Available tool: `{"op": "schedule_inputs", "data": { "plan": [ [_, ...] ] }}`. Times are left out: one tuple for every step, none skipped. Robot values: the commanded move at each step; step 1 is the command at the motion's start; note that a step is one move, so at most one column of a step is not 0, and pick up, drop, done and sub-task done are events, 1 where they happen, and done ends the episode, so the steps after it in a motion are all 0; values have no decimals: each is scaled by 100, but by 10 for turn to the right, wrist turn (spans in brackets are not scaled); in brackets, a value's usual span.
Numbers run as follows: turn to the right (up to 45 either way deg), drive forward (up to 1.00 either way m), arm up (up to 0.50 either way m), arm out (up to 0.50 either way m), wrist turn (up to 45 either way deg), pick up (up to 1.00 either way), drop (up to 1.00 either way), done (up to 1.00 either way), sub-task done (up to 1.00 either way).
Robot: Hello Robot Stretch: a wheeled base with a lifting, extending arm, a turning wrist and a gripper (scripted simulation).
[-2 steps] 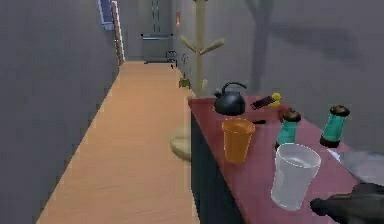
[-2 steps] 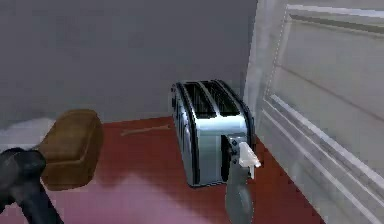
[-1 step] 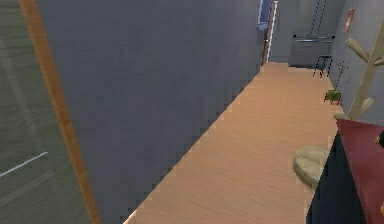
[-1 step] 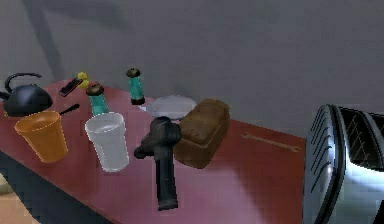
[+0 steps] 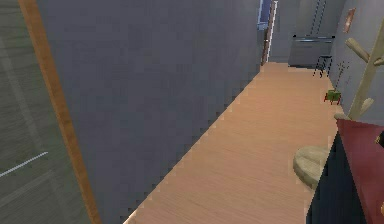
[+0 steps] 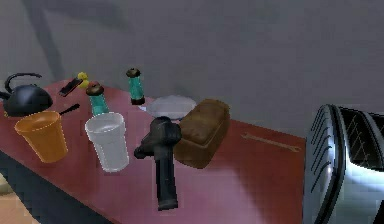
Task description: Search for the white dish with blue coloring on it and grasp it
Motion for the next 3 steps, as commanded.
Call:
{"op": "schedule_inputs", "data": {
  "plan": [
    [0, 0, 38, 0, 0, 0, 0, 0, 0],
    [0, 0, 0, 44, 0, 0, 0, 0, 0],
    [0, 0, 0, 0, 450, 0, 0, 0, 0]
  ]
}}
